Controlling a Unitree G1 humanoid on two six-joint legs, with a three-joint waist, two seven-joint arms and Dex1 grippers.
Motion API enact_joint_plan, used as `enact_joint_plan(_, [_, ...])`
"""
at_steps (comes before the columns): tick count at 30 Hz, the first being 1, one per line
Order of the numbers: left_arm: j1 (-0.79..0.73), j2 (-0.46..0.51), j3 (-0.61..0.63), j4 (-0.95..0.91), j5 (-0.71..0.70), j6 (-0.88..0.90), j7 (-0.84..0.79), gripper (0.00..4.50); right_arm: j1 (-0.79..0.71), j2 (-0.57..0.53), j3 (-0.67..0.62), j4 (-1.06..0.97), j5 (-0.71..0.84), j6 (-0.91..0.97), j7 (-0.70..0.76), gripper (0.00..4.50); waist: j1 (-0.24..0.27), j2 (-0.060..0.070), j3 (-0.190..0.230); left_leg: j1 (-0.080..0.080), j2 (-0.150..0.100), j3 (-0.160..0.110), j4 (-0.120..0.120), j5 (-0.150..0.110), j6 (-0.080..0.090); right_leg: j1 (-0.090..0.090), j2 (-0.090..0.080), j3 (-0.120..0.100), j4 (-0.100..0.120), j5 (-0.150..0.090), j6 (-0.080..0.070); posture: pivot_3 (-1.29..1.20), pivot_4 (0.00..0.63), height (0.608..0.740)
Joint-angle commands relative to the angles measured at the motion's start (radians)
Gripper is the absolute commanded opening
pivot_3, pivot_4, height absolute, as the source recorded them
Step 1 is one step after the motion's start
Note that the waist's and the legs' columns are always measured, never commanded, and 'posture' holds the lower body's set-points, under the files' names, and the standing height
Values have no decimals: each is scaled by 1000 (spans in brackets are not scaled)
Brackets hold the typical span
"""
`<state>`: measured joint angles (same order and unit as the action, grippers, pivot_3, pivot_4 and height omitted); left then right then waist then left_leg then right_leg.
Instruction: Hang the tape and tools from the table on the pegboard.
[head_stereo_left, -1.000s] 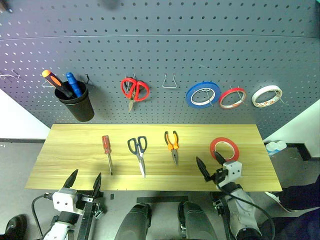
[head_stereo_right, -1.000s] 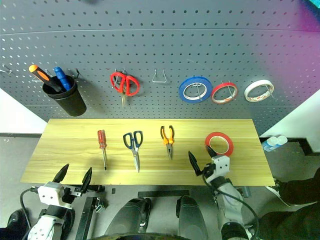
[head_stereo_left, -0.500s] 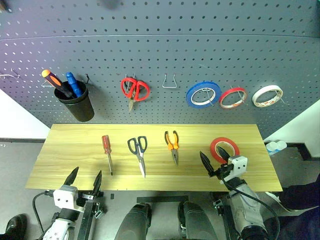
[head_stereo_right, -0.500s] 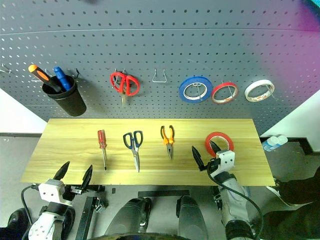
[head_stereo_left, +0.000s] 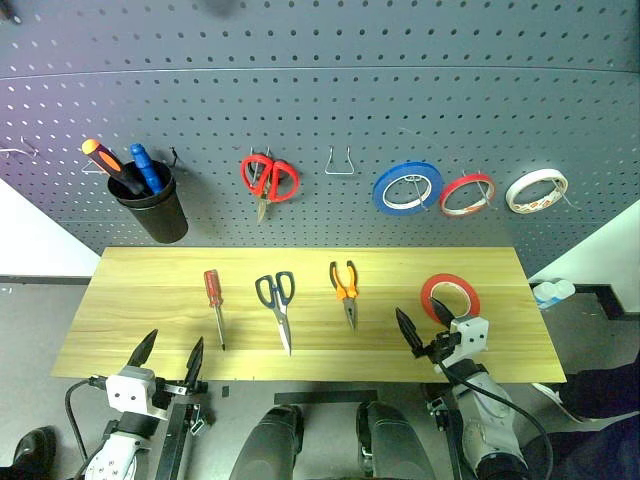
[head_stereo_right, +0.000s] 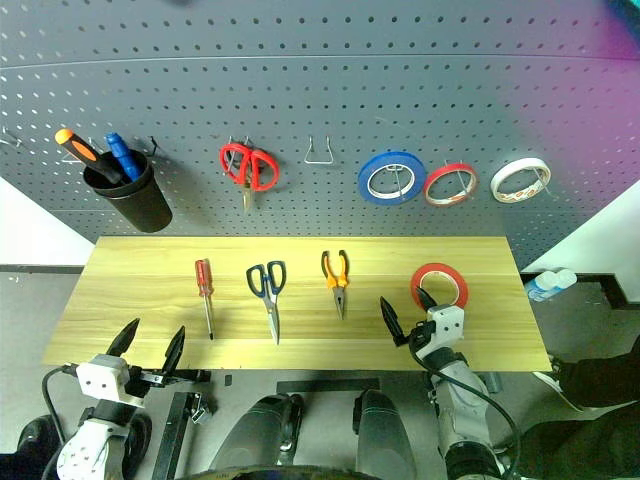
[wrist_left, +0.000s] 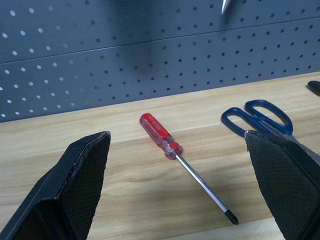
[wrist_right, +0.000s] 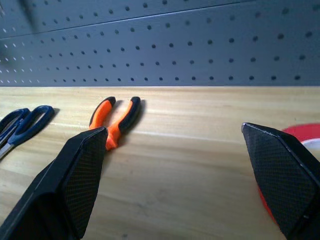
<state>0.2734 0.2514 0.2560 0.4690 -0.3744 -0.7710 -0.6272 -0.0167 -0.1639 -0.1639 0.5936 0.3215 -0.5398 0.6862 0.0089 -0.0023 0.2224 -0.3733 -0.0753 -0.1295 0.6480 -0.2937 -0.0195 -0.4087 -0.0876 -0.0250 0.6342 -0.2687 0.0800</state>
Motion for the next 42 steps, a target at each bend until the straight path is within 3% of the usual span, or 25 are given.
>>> enact_joint_plan(1, [9, 31, -26, -10, -34, 19, -106, 4482, -1, -12, -18, 1, 18, -29, 25, 4500, 0, 0, 0, 0, 0, 0, 0, 0, 0, 0, 0, 0, 0, 0, 0, 22, 220, 740])
enact_joint_plan(8, [-4, 48, -61, -5, -98, 76, -310, 4482, -25, 4, 8, -56, -9, 8, -17, 4500, -1, 0, -1, 0, 0, 0, 0, 0, 0, 0, 0, 0, 0, 0, 0, 20, 192, 740])
enact_joint_plan(11, [-11, 179, -102, -517, -129, 465, -149, 4482, -13, 15, 26, -106, -21, 28, -44, 4500, 6, -3, -1, -2, 1, -1, 0, 0, -1, -1, 1, 0, 1, 0, 0, 18, 187, 740])
enact_joint_plan(13, [-4, 240, -122, -648, -144, 611, -129, 4482, -3, 17, 35, -141, -26, 45, -58, 4500, 7, 0, -1, -2, 1, -3, 0, 2, -4, -1, 1, -2, 1, 1, -1, 18, 187, 740])
enact_joint_plan(16, [-9, 269, -112, -670, -187, 699, -143, 4482, 11, 17, 46, -188, -26, 71, -71, 4500, -8, 14, -9, 1, -1, 1, 0, 2, -4, 1, 0, 3, -1, 2, -2, 18, 184, 740])
enact_joint_plan(19, [-19, 272, -98, -652, -207, 733, -186, 4482, 19, 15, 51, -237, -23, 103, -85, 4500, -25, 12, -9, 2, 1, 6, -3, 2, -2, -2, 2, 7, 0, 2, -1, 18, 184, 740])
enact_joint_plan(35, [-21, 296, -116, -738, -233, 880, -303, 4482, 4, -37, 35, -317, -10, 229, -118, 4500, -21, 12, -9, 2, 4, 11, -1, 2, -4, -3, 5, 12, 1, 3, -2, 20, 196, 740])
enact_joint_plan(42, [-96, 293, -105, -769, -255, 955, -278, 4482, -33, -119, 60, -303, -126, 343, -185, 4500, -19, 11, -9, 2, 4, 11, -1, 2, -4, -4, 5, 13, 2, 3, -2, 15, 209, 740])
